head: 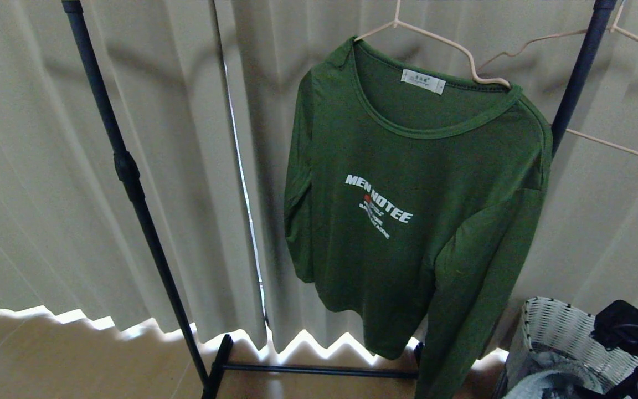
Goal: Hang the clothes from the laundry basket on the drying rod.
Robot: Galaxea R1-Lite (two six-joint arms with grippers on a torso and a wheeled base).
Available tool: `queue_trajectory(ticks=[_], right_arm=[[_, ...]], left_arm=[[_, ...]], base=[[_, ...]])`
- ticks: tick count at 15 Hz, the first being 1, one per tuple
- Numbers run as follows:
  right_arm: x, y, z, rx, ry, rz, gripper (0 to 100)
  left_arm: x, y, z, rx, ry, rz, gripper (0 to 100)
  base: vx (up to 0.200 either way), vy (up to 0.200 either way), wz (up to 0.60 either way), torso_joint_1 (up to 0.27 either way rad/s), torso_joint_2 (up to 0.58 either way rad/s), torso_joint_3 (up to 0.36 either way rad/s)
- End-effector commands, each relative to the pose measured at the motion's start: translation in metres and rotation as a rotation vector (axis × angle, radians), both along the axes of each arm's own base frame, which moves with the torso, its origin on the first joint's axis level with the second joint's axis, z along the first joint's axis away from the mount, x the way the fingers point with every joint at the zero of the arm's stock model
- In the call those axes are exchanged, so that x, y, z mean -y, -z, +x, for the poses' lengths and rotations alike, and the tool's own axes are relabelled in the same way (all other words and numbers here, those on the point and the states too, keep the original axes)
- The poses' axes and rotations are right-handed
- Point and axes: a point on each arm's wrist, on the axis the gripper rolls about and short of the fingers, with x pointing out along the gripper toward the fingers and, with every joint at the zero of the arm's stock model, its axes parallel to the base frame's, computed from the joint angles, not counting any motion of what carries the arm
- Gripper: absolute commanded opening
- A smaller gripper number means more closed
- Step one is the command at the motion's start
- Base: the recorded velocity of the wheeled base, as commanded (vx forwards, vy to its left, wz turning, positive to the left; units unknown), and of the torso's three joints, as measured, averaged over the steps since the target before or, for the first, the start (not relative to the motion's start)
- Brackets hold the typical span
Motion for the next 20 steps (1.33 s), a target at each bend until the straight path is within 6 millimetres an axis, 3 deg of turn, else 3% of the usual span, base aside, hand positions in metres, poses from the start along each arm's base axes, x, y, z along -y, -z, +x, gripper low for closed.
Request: queue_trajectory(ticks=[1, 6, 11, 12, 15, 17, 20], right_arm=[[0.001, 0.023, 0.021, -0.123, 0.001, -0.001, 100], [0.004, 0.038, 0.04, -0.125, 0.036, -0.042, 100], [0.005, 0.038, 0.043, -0.113, 0.045, -0.05, 100], [0.007, 0.038, 0.042, -0.115, 0.058, -0.05, 0], [0.007, 0.035, 0.039, -0.097, 0.058, -0.049, 0], [0.006, 0.033, 0.027, -0.082, 0.062, -0.048, 0], [0.004, 0.014, 0.01, 0.049, 0.048, -0.033, 0]], left_arm=[[0.0, 0.0, 0.0, 0.001, 0.0, 0.0, 100], [0.0, 0.0, 0.0, 0.001, 0.0, 0.0, 100], [0.0, 0.0, 0.0, 0.001, 0.0, -0.001, 100], [0.0, 0.0, 0.0, 0.001, 0.0, 0.0, 100], [0.0, 0.0, 0.0, 0.001, 0.0, 0.002, 100], [0.0, 0.0, 0.0, 0.001, 0.0, 0.002, 100], [0.0, 0.0, 0.0, 0.001, 0.0, 0.002, 100]], base=[[0.0, 0.0, 0.0, 0.0, 0.0, 0.0], [0.0, 0.0, 0.0, 0.0, 0.0, 0.0], [0.0, 0.0, 0.0, 0.0, 0.0, 0.0], [0.0, 0.0, 0.0, 0.0, 0.0, 0.0], [0.0, 0.0, 0.0, 0.0, 0.0, 0.0], [0.0, 0.0, 0.0, 0.0, 0.0, 0.0], [0.0, 0.0, 0.0, 0.0, 0.0, 0.0]])
